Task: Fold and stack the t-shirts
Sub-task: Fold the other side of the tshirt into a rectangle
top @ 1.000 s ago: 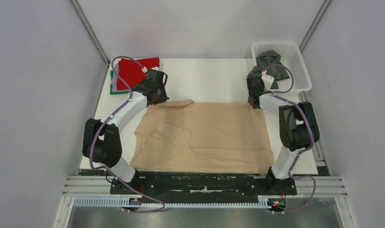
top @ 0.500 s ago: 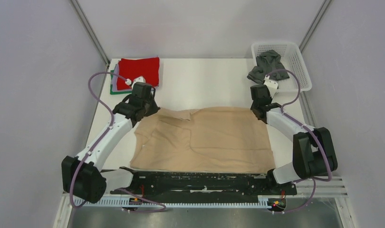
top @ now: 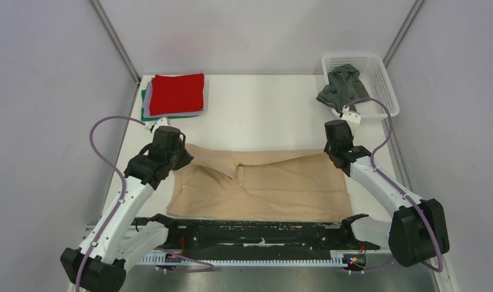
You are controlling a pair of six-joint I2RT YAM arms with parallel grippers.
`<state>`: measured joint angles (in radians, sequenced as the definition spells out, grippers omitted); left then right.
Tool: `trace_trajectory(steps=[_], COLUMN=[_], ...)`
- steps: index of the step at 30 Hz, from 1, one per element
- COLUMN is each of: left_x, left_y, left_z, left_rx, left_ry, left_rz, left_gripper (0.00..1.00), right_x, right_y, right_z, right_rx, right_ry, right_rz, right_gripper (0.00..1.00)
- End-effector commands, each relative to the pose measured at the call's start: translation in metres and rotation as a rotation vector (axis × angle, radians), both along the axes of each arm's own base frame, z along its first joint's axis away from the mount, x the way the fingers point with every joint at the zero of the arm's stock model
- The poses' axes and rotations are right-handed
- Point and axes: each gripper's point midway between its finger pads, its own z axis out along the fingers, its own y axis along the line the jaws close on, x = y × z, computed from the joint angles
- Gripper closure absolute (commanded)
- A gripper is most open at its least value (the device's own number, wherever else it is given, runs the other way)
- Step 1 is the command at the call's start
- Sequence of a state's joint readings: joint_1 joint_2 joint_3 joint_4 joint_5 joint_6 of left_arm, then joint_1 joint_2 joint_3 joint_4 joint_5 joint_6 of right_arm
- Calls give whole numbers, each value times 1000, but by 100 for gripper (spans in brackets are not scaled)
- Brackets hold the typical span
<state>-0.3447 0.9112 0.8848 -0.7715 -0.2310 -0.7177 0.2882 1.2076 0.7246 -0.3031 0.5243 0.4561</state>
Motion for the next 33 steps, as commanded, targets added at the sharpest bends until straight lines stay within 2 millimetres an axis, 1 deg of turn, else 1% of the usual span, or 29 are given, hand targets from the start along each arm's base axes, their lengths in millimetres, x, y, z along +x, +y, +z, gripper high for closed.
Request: trace_trajectory(steps=[1,5,9,13,17,20,23,25,26,28,30,31,32,33], left_x=[-20,-38,-53,-69,-83,-90,-93,-96,-99,-106,-117,-124,-133,-141], left_y=[6,15,16,17,17,17,16,13,12,10,14,17,22,28], left_z=[6,3,-3,-12,-27,-37,-38,-39,-40,-42,-44,-45,-44,-44], left_rx=[-32,-22,-49,-78,-90,-102,-118,-133,-138,-151,-137,-122,-101,-81], left_ry=[5,28,46,68,117,149,159,168,182,212,255,278,307,331], left_rz=[40,59,67,74,84,93,98,89,90,85,90,96,102,115], left_gripper=[98,98,98,98,98,98,98,98,97,91,87,84,75,66], right_x=[-9,-18,-27,-35,-43,-50,-58,-65,-68,-74,-80,-84,-88,-92], right_y=[0,5,10,11,11,10,8,6,7,8,9,10,10,10], right_z=[9,5,2,-2,-8,-14,-22,-28,-32,-40,-46,-47,-49,-49], right_rx=[0,14,17,12,19,18,10,7,10,22,25,27,30,35], right_ry=[-17,-3,11,25,35,48,76,97,107,128,154,168,178,185], right_rz=[-4,19,38,48,47,50,56,53,57,71,93,101,106,113], right_gripper=[100,100,99,99,99,99,97,94,93,90,81,79,75,69])
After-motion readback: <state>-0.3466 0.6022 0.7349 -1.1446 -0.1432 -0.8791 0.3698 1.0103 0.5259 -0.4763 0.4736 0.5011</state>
